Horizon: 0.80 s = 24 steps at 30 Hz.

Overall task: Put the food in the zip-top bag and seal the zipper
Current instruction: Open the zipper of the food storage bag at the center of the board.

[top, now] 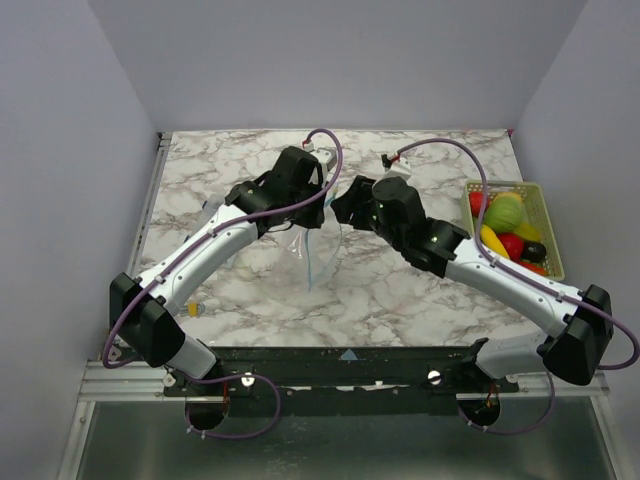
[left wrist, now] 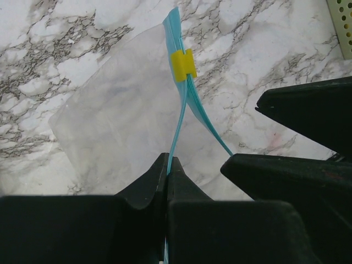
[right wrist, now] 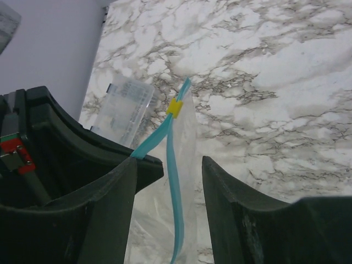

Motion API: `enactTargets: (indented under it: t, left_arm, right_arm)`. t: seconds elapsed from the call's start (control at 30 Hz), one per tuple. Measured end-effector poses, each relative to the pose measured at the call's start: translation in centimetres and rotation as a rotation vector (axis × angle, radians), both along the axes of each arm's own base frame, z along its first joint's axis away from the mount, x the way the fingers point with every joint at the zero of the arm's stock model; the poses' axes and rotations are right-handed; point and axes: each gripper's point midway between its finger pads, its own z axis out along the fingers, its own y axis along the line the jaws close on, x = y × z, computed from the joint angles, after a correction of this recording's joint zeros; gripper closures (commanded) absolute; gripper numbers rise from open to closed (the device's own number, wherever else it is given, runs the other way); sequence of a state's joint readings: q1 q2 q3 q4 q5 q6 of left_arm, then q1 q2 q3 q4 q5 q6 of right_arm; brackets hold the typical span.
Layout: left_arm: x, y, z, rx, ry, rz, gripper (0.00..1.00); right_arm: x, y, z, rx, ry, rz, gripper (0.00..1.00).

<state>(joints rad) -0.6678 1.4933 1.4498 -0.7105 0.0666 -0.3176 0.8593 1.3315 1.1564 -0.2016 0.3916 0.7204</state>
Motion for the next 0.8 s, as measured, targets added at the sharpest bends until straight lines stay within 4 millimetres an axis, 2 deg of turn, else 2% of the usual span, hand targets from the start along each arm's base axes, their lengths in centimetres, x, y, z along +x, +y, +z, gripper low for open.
enactTargets:
  t: [0.1, 0.23, 0.33, 0.4, 0.43, 0.47, 0.6, 0.73, 0.8]
  left_arm:
    - [0.0, 0.0, 0.0, -0.001, -0.001, 0.0, 1.0]
    - [0.0, 0.0, 0.0, 0.0, -0.002, 0.001, 1.0]
    - [0.1, 0.1, 0.0, 0.002, -0.004, 0.005, 1.0]
    - [0.1, 0.1, 0.0, 0.004, -0.005, 0.008, 0.97]
    - [0.2, 0.2, 0.0, 0.006, -0.007, 0.011, 0.93]
    - [0.2, 0.2, 0.0, 0.009, -0.009, 0.015, 0.87]
    - [0.4, 0.5, 0.0, 0.018, -0.014, 0.03, 0.71]
    - [0.8, 1.0, -0.1, 0.048, -0.034, 0.057, 0.62]
    - [1.0, 1.2, -0.2, 0.072, -0.052, 0.068, 0.61]
  right_arm:
    - [-0.1, 0.8, 0.2, 0.009, 0.002, 0.045, 0.45]
    - [-0.1, 1.5, -1.3, -0.033, 0.029, 0.081, 0.48]
    - [-0.4, 1.4, -2.4, -0.057, 0.047, 0.097, 0.62]
    - [-0.6, 1.3, -3.0, -0.068, 0.055, 0.101, 0.79]
    - [-0.6, 1.3, -3.3, -0.072, 0.059, 0.102, 0.91]
    - [-0.8, 1.2, -3.6, -0.072, 0.065, 0.101, 0.98]
    - [-1.2, 0.9, -4.2, -0.046, 0.084, 0.088, 0.99]
    - [-1.0, 1.2, -3.8, 0.005, 0.093, 0.066, 0.99]
    - [-0.9, 1.1, -3.8, 0.016, 0.098, 0.053, 0.99]
